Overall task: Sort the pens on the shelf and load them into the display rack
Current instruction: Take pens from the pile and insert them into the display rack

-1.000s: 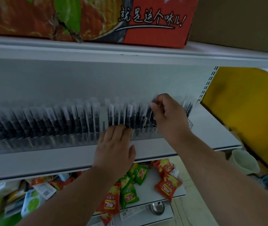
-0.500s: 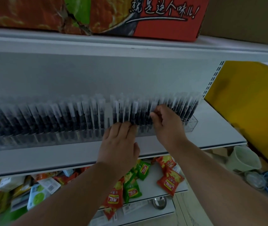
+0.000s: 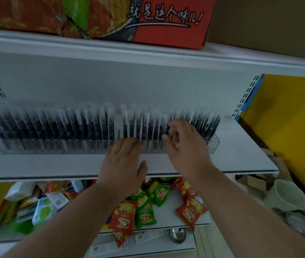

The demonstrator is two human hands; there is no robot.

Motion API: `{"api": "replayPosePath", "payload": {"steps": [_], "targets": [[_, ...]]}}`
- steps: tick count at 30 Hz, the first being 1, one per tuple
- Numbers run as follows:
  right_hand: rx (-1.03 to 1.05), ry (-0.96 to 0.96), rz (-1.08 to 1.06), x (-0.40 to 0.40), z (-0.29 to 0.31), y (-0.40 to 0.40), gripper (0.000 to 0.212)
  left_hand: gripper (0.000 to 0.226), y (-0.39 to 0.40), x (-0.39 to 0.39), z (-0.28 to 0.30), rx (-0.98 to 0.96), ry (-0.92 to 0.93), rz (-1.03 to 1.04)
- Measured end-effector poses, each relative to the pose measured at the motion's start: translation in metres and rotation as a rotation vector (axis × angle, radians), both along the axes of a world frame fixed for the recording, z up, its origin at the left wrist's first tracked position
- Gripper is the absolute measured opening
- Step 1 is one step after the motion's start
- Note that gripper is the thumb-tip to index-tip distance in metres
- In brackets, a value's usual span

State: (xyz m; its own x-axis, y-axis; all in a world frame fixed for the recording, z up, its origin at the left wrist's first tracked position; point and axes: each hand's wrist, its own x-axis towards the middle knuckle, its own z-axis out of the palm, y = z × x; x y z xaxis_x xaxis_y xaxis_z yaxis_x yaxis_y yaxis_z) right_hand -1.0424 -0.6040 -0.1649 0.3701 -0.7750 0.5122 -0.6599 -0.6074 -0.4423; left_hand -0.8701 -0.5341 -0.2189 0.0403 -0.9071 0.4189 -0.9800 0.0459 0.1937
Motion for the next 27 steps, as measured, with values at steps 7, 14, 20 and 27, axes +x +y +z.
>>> {"api": "replayPosePath", "payload": {"steps": [7, 14, 20, 27], "targets": [[-0.072, 0.130, 0.201, 0.025, 0.015, 0.035, 0.030, 0.043, 0.062, 0.013, 0.000, 0.021, 0.016, 0.198], [-0.103, 0.176, 0.369, 0.101, 0.040, 0.078, 0.031, 0.041, 0.132, 0.079, 0.003, 0.070, -0.004, 0.425], [-0.073, 0.208, 0.479, 0.205, 0.045, 0.133, 0.038, 0.039, 0.212, 0.165, 0.002, 0.069, -0.025, 0.584], [-0.053, 0.236, 0.501, 0.359, 0.046, 0.224, 0.039, 0.043, 0.312, 0.291, 0.011, 0.142, -0.083, 0.651]]}}
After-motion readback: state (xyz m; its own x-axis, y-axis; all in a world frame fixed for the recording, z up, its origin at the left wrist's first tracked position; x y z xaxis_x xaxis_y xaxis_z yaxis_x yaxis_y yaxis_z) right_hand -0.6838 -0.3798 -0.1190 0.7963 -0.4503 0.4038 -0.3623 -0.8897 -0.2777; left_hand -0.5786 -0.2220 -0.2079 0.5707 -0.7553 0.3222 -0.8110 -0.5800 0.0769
